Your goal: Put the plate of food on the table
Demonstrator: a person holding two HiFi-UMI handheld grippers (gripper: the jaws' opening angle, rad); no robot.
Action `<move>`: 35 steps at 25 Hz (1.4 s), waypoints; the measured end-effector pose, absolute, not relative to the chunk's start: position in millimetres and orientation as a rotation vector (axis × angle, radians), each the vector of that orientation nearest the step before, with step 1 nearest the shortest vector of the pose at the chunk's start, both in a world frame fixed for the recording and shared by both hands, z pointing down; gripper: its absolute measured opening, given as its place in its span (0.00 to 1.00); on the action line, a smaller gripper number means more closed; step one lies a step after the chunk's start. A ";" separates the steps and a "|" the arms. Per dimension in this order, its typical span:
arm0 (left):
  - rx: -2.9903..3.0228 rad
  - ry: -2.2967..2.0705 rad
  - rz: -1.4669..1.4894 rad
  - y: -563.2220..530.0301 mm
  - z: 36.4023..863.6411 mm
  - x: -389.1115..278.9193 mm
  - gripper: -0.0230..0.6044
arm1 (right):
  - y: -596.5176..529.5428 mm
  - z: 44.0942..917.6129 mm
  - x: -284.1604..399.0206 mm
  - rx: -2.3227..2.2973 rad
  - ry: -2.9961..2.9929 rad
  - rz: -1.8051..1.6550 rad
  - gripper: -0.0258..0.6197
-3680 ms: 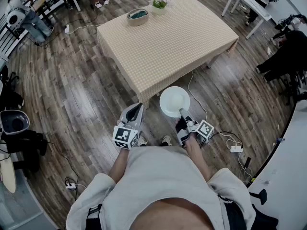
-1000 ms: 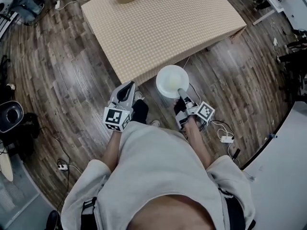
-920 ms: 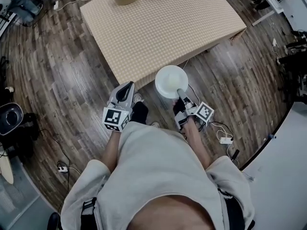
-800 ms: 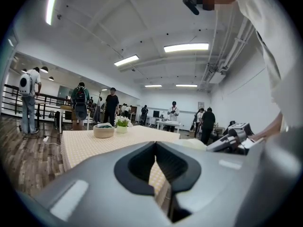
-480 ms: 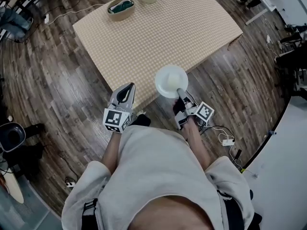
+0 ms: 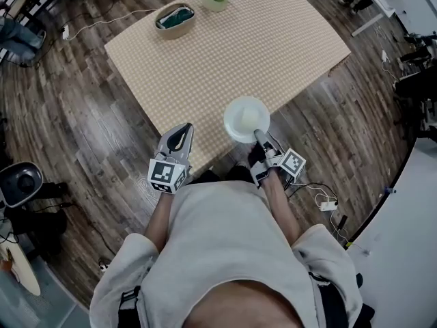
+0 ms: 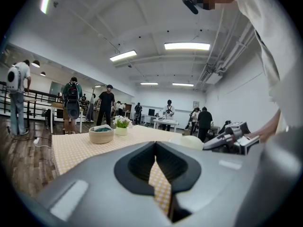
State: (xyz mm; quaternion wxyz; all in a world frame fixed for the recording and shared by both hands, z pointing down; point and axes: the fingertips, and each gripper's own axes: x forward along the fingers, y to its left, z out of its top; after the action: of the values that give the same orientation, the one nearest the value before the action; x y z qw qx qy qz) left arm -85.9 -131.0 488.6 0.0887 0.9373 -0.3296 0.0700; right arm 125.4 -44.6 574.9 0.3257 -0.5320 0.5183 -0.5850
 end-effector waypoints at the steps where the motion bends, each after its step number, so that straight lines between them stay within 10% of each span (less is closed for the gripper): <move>1: 2.782 -0.988 0.211 -132.6 489.6 -84.9 0.05 | -49.2 575.2 126.4 -1.388 1.362 -1.539 0.06; 35: 2.521 -1.308 0.264 -152.1 552.3 -26.7 0.05 | -103.8 659.7 192.3 -1.255 1.493 -1.869 0.06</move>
State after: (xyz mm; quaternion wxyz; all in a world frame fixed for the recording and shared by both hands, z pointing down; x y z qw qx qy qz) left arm -26.7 -152.1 552.3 0.1440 0.8746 -0.4538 0.0915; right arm 192.3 -103.8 659.7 0.2184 -0.4533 0.5392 -0.6753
